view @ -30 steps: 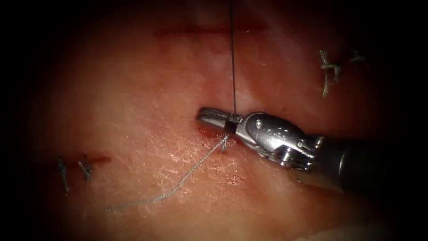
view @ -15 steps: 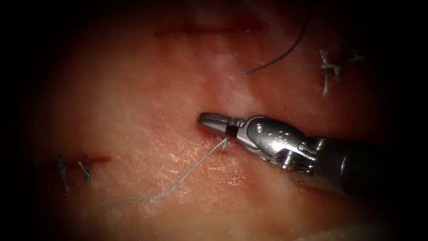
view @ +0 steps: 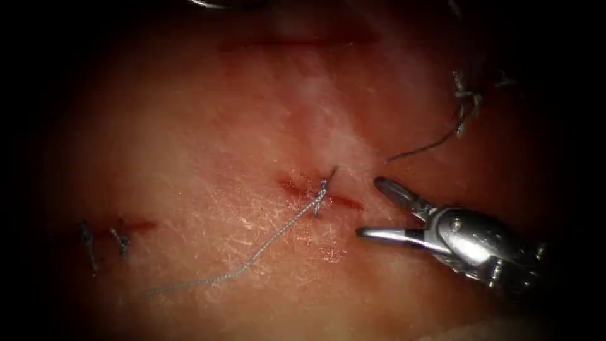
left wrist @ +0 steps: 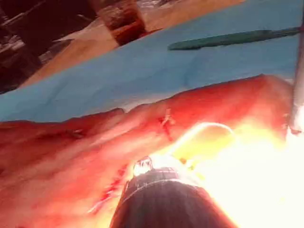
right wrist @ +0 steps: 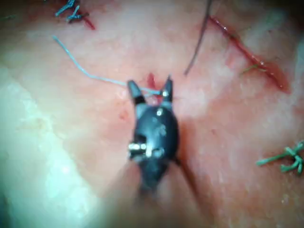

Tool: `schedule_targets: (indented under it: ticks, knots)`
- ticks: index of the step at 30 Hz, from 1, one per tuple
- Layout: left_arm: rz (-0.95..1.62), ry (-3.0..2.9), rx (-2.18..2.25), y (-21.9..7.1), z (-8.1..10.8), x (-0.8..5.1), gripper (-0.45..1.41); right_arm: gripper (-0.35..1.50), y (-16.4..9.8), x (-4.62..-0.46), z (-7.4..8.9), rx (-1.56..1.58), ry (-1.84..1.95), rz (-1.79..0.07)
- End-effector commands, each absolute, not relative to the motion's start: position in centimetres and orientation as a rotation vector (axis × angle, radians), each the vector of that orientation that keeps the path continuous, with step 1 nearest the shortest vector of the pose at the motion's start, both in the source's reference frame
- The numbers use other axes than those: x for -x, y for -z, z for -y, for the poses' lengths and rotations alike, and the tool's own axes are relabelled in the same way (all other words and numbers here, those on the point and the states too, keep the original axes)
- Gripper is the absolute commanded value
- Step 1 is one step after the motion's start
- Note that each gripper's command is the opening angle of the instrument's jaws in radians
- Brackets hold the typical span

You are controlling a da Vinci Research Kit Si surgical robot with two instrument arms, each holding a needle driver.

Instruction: Wound Closure

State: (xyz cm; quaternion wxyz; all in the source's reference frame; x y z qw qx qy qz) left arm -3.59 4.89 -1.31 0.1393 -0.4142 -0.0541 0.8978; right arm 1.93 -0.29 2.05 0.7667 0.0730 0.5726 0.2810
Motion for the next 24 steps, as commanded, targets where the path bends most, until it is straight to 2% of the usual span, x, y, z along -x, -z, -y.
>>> schedule_targets:
  ticks: [1, 5, 9, 14, 15, 16, 18, 19, 23, 24]
  knots:
    - [0.164, -2.601, 1.197, 1.2, -4.9, 3.74, -0.45, 1.48, -2.1, -1.76, 0.4, -0.165, -0.612, -1.223]
    - [0.207, -2.608, 1.183, 0.8, -4.7, 4.12, -0.45, 1.47, -1.9, -1.58, 0.6, -0.189, -0.596, -1.232]
    - [0.27, -2.621, 1.151, 0.2, -4.6, 4.45, -0.45, 1.43, -1.9, -1.7, 0.6, -0.211, -0.577, -1.242]
    - [0.386, -2.579, 1.091, -0.4, -4.6, 4.58, -0.45, 1.43, -2.0, -1.8, 0.7, -0.214, -0.567, -1.247]
    - [0.415, -2.565, 1.071, -0.5, -4.6, 4.57, -0.35, 1.43, -2.0, -1.81, 0.7, -0.213, -0.567, -1.247]
    - [0.456, -2.531, 1.038, -0.7, -4.6, 4.56, 0.02, 1.43, -2.0, -1.84, 0.7, -0.211, -0.567, -1.246]
    - [0.505, -2.461, 1.014, -0.8, -4.7, 4.54, 0.44, 1.43, -2.0, -1.86, 0.7, -0.205, -0.562, -1.247]
    - [0.577, -2.379, 0.991, -1.0, -4.7, 4.5, 0.84, 1.43, -2.0, -1.87, 0.7, -0.205, -0.561, -1.247]
    - [0.677, -2.3, 1.017, -1.0, -4.8, 4.33, 1.18, 1.43, -2.0, -1.89, 0.7, -0.207, -0.566, -1.246]
    - [0.689, -2.276, 1.057, -0.9, -4.9, 4.26, 1.21, 1.43, -2.0, -1.91, 0.7, -0.212, -0.57, -1.246]
